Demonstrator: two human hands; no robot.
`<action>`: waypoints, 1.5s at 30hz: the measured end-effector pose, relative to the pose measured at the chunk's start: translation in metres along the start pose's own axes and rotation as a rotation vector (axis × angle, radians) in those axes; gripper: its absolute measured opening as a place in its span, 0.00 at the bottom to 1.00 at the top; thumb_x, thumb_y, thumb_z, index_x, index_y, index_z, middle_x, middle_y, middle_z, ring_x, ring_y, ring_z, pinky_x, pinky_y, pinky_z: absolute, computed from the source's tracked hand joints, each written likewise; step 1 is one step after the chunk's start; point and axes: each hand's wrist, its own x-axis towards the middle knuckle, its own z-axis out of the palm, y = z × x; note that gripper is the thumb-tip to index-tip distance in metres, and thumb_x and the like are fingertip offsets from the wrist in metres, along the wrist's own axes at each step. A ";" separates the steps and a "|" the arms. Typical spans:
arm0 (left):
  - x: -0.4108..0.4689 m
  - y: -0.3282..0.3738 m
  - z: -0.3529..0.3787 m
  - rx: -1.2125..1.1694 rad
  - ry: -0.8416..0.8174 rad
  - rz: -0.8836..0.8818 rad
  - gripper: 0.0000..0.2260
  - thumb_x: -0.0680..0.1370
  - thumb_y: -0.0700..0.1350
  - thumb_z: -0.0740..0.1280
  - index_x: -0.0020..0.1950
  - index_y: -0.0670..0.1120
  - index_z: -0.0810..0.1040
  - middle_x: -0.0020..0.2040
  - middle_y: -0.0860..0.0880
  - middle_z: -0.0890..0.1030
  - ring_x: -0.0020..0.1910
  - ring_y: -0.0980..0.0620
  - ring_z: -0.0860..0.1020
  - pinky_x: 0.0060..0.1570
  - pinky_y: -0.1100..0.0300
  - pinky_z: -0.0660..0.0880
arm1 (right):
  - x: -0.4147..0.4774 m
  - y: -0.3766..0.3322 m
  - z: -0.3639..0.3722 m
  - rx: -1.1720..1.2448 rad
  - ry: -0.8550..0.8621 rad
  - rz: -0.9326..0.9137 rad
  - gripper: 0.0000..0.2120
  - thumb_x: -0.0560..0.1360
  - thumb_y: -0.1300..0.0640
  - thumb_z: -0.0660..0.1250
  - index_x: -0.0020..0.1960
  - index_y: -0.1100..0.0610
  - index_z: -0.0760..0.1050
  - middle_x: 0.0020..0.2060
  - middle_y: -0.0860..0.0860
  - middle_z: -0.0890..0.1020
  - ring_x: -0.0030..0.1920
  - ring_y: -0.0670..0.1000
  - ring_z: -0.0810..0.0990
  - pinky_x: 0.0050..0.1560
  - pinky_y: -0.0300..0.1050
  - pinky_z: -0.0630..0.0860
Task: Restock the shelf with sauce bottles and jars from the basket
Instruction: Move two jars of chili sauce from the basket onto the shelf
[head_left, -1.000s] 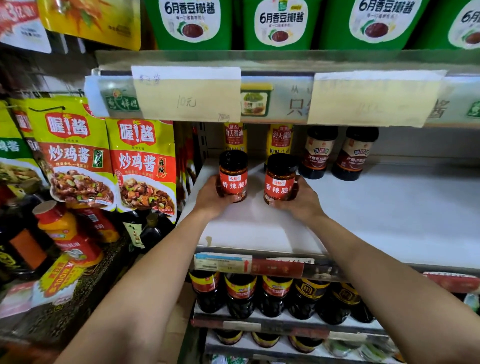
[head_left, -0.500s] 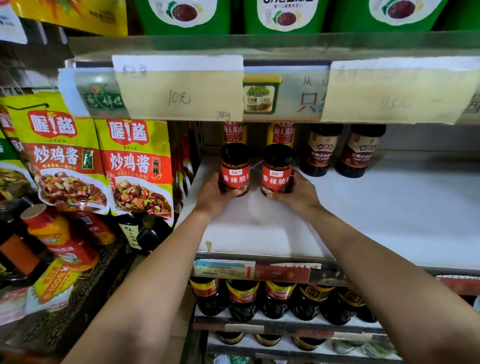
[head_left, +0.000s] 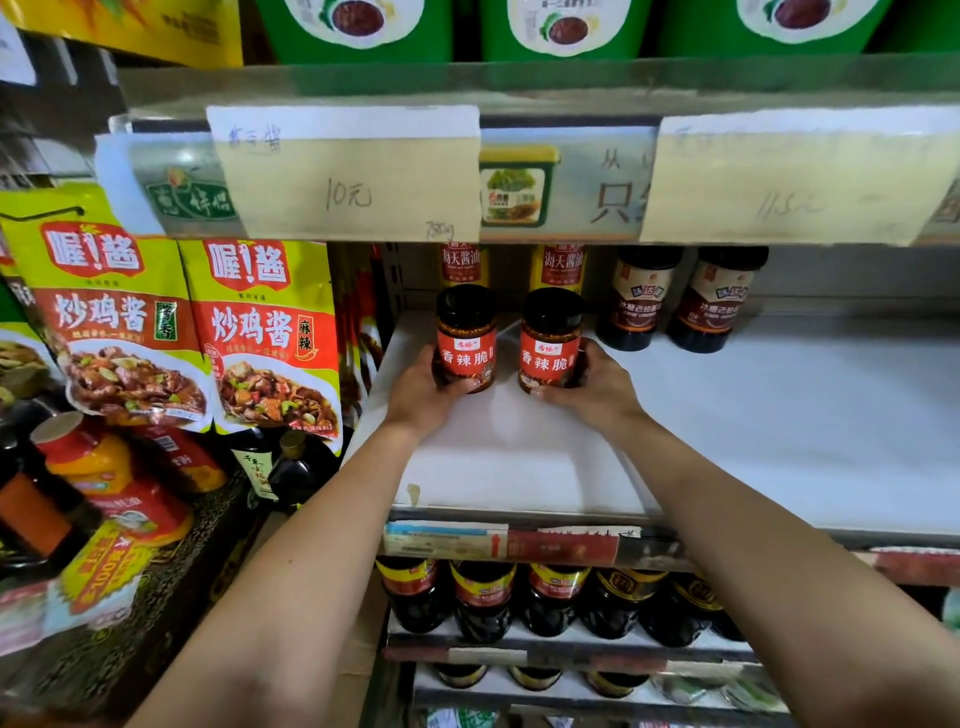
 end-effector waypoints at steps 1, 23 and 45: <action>0.000 0.000 0.000 0.001 -0.002 -0.004 0.27 0.72 0.44 0.71 0.68 0.45 0.64 0.65 0.44 0.75 0.64 0.45 0.73 0.64 0.52 0.69 | 0.000 0.000 0.000 -0.003 -0.007 0.003 0.38 0.60 0.52 0.79 0.65 0.52 0.67 0.61 0.51 0.78 0.61 0.53 0.76 0.63 0.52 0.72; -0.002 -0.001 -0.003 -0.056 -0.060 -0.019 0.28 0.71 0.44 0.72 0.68 0.45 0.65 0.65 0.45 0.75 0.64 0.46 0.73 0.66 0.48 0.68 | -0.001 0.007 -0.003 0.070 -0.078 -0.032 0.39 0.60 0.53 0.79 0.66 0.53 0.65 0.61 0.51 0.77 0.61 0.52 0.76 0.64 0.54 0.71; -0.441 -0.072 -0.202 0.086 0.811 -0.477 0.04 0.76 0.38 0.65 0.48 0.44 0.77 0.41 0.46 0.80 0.40 0.57 0.78 0.46 0.58 0.74 | -0.244 -0.107 0.135 0.267 -0.914 -0.399 0.11 0.68 0.52 0.71 0.47 0.41 0.74 0.49 0.46 0.81 0.52 0.45 0.79 0.55 0.41 0.74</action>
